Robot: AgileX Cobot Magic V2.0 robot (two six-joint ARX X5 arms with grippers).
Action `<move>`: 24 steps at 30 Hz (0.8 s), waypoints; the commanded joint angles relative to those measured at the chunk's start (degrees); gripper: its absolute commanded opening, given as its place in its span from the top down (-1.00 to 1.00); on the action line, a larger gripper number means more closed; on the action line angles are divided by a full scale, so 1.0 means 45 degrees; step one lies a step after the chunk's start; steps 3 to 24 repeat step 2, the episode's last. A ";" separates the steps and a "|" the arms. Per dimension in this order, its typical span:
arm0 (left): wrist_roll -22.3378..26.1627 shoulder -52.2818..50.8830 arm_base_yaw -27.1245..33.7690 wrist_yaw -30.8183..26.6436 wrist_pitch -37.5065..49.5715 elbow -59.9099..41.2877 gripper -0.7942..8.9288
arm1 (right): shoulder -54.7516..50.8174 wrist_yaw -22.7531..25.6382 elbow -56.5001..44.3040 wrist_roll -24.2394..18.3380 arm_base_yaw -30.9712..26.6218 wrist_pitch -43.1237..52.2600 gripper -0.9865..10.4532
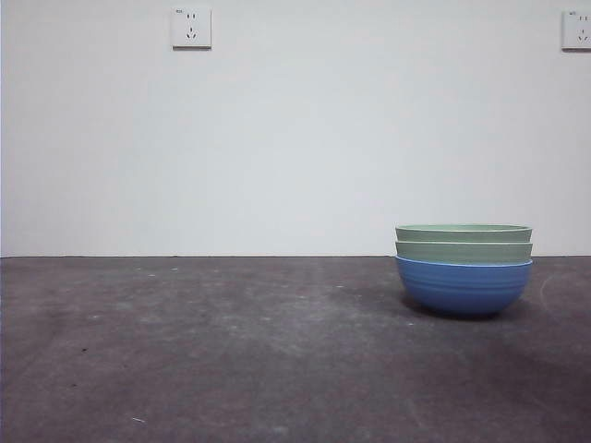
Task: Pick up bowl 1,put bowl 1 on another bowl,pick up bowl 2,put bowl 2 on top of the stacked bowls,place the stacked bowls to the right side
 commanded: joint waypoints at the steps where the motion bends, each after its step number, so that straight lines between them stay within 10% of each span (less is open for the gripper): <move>1: -0.0087 -0.0039 0.0029 -0.0024 0.0029 -0.0185 0.84 | -0.0039 -0.0005 -0.0170 0.0078 -0.0024 0.0029 0.82; 24: -0.0087 -0.0039 0.0029 -0.0024 0.0029 -0.0185 0.84 | -0.0039 -0.0005 -0.0170 0.0078 -0.0024 0.0034 0.82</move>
